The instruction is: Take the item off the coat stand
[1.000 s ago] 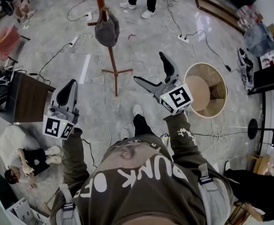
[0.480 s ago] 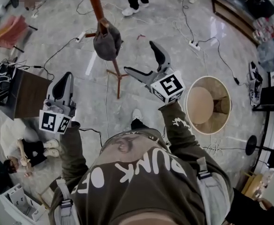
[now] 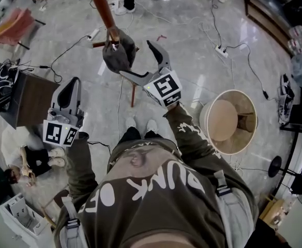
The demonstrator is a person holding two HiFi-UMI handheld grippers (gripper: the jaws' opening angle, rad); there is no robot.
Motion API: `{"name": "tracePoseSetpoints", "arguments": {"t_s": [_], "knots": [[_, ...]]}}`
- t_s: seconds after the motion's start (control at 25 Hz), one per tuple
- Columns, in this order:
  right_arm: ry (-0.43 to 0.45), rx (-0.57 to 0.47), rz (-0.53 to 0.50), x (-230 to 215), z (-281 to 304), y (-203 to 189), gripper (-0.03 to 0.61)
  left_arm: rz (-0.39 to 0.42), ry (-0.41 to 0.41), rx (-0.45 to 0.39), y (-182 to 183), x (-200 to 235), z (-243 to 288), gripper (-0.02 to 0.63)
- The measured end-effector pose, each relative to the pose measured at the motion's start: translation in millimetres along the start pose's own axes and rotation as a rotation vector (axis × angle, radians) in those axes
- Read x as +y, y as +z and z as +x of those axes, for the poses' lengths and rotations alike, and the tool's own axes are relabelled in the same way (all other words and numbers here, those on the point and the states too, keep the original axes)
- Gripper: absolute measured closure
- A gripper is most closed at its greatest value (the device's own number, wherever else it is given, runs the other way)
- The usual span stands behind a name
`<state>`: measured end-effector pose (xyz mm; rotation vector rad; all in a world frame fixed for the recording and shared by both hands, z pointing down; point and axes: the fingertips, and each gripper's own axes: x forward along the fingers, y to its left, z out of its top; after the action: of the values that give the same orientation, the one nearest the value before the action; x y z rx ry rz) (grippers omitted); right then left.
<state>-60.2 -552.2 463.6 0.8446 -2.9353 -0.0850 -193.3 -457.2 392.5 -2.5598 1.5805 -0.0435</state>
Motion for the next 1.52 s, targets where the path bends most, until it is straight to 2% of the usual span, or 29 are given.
{"name": "tracePoseSetpoints", "arguments": {"t_s": [0.32, 0.4, 0.48, 0.6, 0.72, 1.0, 1.36, 1.52], "knots": [[-0.078, 0.131, -0.059, -6.2, 62.0, -33.7, 0.052, -0.007, -0.041, -0.014, -5.4, 39.8, 28.9, 0.609], [-0.116, 0.157, -0.08, -10.0, 70.1, -42.4, 0.075, -0.004, -0.045, -0.017, -5.5, 48.2, 33.5, 0.609], [-0.16, 0.177, -0.113, -12.3, 73.2, -49.4, 0.154, -0.002, -0.047, -0.012, -7.8, 56.1, 35.6, 0.609], [-0.226, 0.208, -0.169, -15.8, 73.8, -54.1, 0.358, -0.013, -0.041, -0.009, -12.5, 68.2, 35.7, 0.609], [-0.261, 0.213, -0.18, -21.1, 76.8, -54.5, 0.508, -0.017, -0.045, -0.014, -14.3, 74.9, 37.4, 0.609], [-0.28, 0.189, -0.163, -26.4, 68.3, -47.8, 0.54, -0.018, -0.058, -0.017, -13.9, 74.6, 41.7, 0.609], [-0.292, 0.118, -0.202, -24.7, 45.1, 3.0, 0.542, -0.022, -0.068, -0.02, -13.6, 71.0, 39.4, 0.609], [-0.284, 0.108, -0.219, -18.7, 29.9, 12.6, 0.542, -0.018, -0.075, -0.025, -10.1, 62.8, 40.0, 0.609]]}}
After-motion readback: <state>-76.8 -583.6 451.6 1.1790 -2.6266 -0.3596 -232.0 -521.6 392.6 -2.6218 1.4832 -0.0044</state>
